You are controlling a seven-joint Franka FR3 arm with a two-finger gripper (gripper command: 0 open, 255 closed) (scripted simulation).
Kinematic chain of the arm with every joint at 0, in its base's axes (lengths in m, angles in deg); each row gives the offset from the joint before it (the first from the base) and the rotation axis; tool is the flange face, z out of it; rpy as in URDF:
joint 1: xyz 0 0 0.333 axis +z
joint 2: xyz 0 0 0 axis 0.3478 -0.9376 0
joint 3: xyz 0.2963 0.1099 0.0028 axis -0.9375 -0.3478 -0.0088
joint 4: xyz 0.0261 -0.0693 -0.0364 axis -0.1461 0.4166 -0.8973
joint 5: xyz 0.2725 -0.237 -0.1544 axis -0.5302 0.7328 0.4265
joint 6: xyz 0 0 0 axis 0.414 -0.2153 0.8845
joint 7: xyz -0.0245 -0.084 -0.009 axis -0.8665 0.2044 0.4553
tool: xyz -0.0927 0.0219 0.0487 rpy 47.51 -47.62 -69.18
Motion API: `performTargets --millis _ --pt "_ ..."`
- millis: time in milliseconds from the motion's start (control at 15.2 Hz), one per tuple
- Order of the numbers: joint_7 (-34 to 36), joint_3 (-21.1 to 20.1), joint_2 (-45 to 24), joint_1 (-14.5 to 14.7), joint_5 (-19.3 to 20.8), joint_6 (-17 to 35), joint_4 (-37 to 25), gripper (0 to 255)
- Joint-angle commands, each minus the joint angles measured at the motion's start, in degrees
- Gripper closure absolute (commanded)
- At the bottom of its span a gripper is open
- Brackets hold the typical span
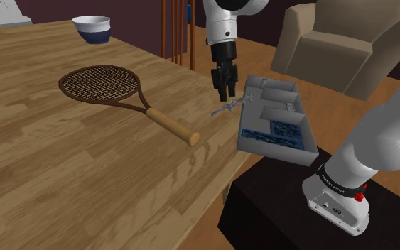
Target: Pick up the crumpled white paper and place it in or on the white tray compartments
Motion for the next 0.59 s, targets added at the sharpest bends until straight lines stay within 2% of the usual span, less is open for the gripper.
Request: performTargets --millis 0,198,528 --pt "-0.57 -0.56 3.79 0.5 2.68 -0.74 1.38 0" --pt "-1.88 -1.88 11.19 1.63 7.64 -2.21 4.07 0" --pt "-2.27 -2.13 12.93 1.89 7.81 0.53 8.2 0"
